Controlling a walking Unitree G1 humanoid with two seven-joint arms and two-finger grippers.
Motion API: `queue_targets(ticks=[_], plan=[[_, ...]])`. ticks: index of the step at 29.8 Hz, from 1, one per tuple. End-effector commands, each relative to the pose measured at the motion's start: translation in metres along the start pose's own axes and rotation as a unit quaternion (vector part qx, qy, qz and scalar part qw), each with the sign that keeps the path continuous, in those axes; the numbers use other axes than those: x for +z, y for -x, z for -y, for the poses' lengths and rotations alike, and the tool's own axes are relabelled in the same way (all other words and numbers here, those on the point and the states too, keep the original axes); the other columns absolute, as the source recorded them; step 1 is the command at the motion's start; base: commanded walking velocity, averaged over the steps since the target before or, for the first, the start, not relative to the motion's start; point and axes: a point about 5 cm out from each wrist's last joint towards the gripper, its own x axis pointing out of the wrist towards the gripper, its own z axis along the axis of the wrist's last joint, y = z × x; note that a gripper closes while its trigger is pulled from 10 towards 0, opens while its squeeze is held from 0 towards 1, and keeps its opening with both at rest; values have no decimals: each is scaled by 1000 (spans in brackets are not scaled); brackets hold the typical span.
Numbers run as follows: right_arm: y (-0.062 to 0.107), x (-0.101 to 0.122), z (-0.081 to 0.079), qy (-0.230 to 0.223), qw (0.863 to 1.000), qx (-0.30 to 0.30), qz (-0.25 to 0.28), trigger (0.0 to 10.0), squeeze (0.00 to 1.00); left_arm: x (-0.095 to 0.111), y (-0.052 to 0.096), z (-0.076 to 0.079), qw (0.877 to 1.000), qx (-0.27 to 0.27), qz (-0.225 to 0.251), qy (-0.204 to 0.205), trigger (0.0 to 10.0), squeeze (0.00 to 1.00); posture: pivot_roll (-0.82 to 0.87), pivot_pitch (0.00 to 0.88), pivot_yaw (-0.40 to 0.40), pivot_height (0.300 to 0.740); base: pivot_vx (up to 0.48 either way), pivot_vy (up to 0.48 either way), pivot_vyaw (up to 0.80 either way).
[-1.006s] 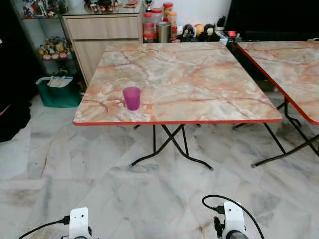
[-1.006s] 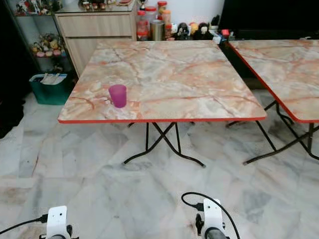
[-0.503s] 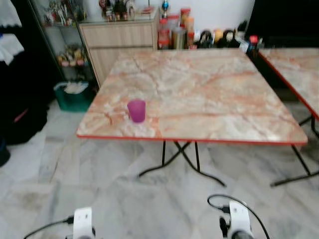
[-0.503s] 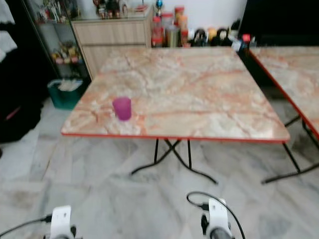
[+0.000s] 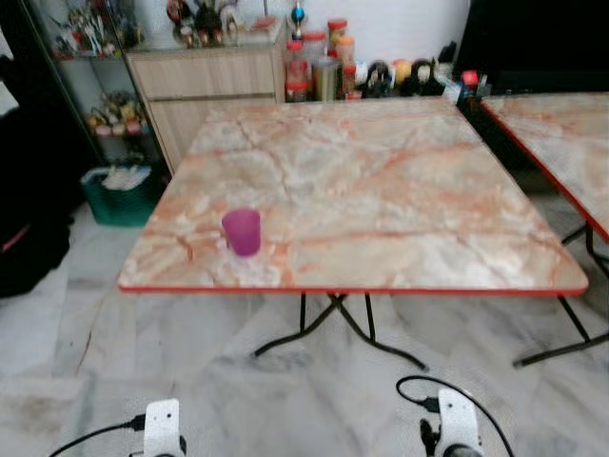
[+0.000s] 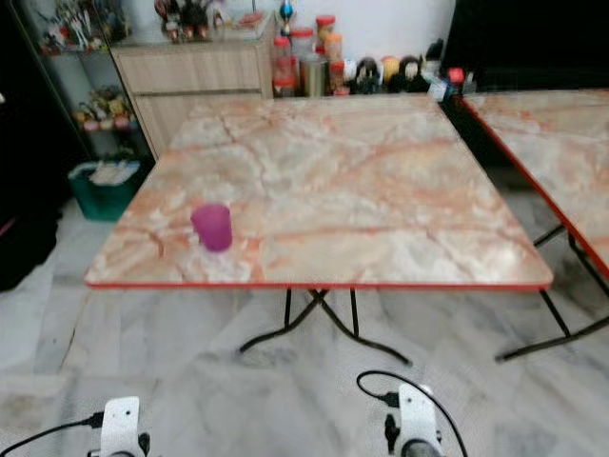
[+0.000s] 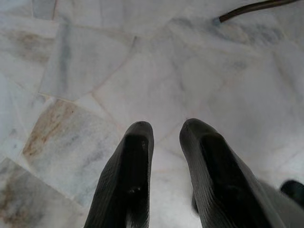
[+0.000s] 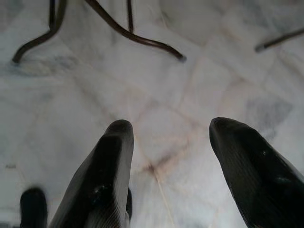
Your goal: Setting the table
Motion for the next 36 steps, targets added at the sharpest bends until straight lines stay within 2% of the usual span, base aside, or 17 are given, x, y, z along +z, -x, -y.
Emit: queue_targets(ticks=[1,11,17,19,23,25,27,28,30,31,33,36], plan=[[0,3,-11,1,1000,14,4,10000,0,1,-1,-7,1000,5,0,-12,10000,0,25,0,9,719,341,0,0],[0,2,-15,2,1000,18,3,10000,0,3,-1,-8,1000,-1,2,-21,10000,0,22,0,21,719,328,0,0],[0,3,-16,3,1000,17,4,10000,0,8,-2,-13,1000,16,11,-9,10000,0,42,0,7,719,0,0,0],[0,1,-14,3,1000,15,2,10000,0,11,-3,-17,999,29,21,-8,10000,0,46,0,4,719,0,0,0],[1,-1,-12,1,1000,11,-1,10000,0,19,-3,-40,994,99,45,19,10000,0,50,0,2,719,0,0,0],[1,-2,-12,2,1000,11,-2,10000,0,29,-1,-62,982,171,64,39,10000,0,52,0,1,719,0,0,0],[1,-2,-12,2,1000,11,-2,10000,0,37,0,-75,972,214,81,52,10000,0,52,0,0,719,0,0,0],[1,-2,-13,2,1000,11,-2,10000,0,52,3,-90,958,256,112,63,10000,0,54,0,-1,719,0,0,0],[1,-1,-13,2,1000,11,-2,10000,0,71,6,-103,942,291,150,73,10000,0,55,0,-2,719,0,0,0],[1,-1,-14,2,1000,12,-2,10000,0,98,10,-115,925,315,200,74,10000,0,56,0,-3,719,0,0,0],[0,-1,-14,3,1000,12,-2,10000,0,129,16,-125,903,337,255,74,10000,0,57,0,-3,719,0,0,0],[0,-1,-15,3,1000,13,-2,10000,0,159,24,-131,882,348,306,80,10000,0,56,0,-2,719,0,0,0]])
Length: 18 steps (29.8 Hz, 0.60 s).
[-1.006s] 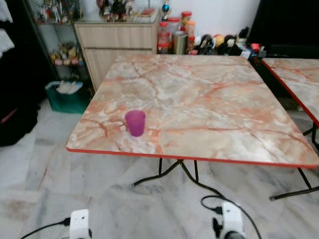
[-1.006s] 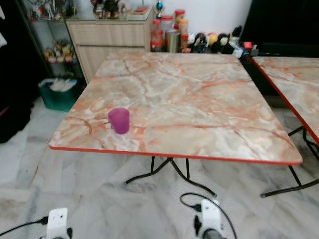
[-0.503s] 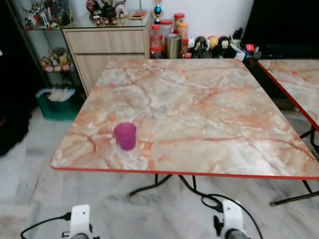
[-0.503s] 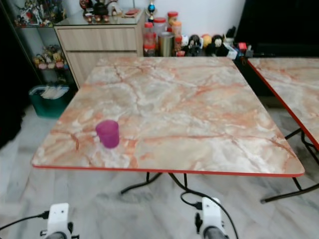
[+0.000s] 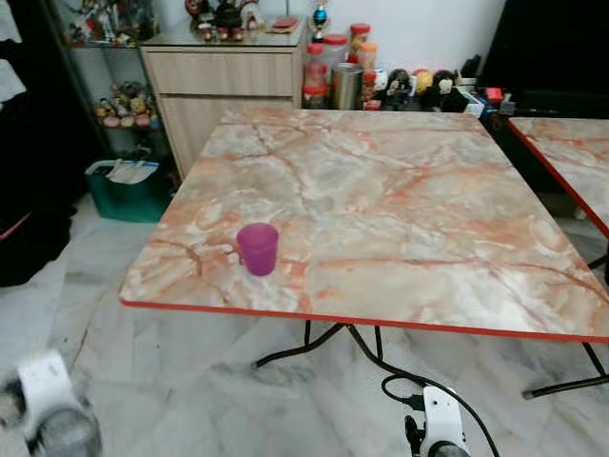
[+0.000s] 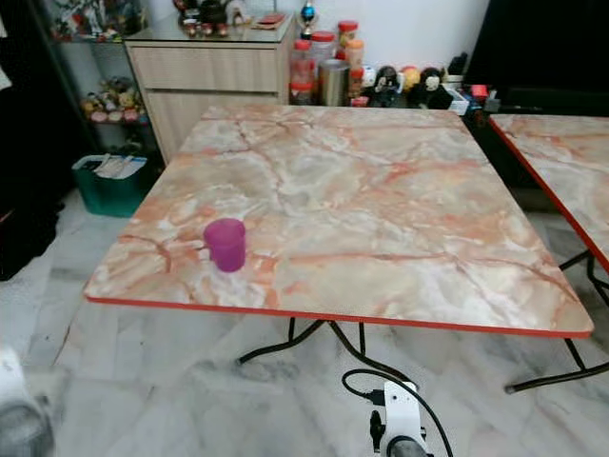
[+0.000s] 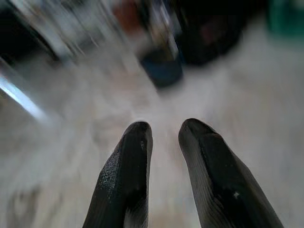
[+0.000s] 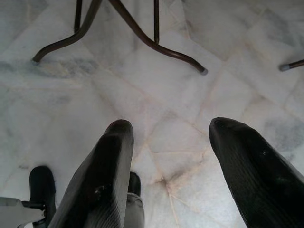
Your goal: Setting the table
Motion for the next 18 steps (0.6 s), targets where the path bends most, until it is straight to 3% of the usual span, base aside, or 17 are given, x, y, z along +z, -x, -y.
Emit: queue_targets(ticks=[1,3,4,5,6,8,9,13,14,15,17,18], plan=[[0,1,0,-3,1000,-3,0,10000,0,35,-7,11,997,-7,64,30,10000,0,53,0,2,719,0,0,0],[0,1,0,-4,1000,-3,0,10000,0,58,-12,17,993,-14,105,46,10000,0,53,0,2,719,0,0,0],[0,1,1,-6,1000,-5,0,10000,0,87,-12,32,985,-56,152,60,10000,0,53,0,2,719,0,0,0],[0,1,1,-6,1000,-5,0,10000,0,87,-12,32,985,-56,152,60,10000,0,53,0,2,719,0,0,0],[0,1,1,-7,1000,-6,0,10000,0,121,-4,55,968,-119,216,57,10000,0,44,0,8,719,0,0,0],[0,1,1,-7,1000,-6,0,10000,0,129,0,61,962,-135,233,53,10000,0,44,0,8,719,0,0,0],[0,0,1,-8,1000,-7,-1,10000,0,147,12,79,946,-181,259,76,10000,0,40,0,10,719,0,0,0],[0,-2,2,-9,1000,-8,-3,10000,0,163,30,104,925,-252,265,99,10000,0,40,0,10,719,0,0,0],[0,-2,2,-9,1000,-9,-3,10000,0,164,37,116,918,-289,252,107,10000,0,40,0,11,719,0,0,0],[0,-2,2,-9,1000,-9,-3,10000,0,164,37,116,918,-289,252,107,10000,0,40,0,11,719,0,0,0],[0,-2,2,-10,1000,-10,-3,10000,0,163,56,139,898,-355,201,164,10000,0,33,0,14,719,0,0,0],[0,-2,2,-10,1000,-10,-3,10000,0,163,56,139,898,-355,201,164,10000,0,33,0,14,719,0,0,0]])
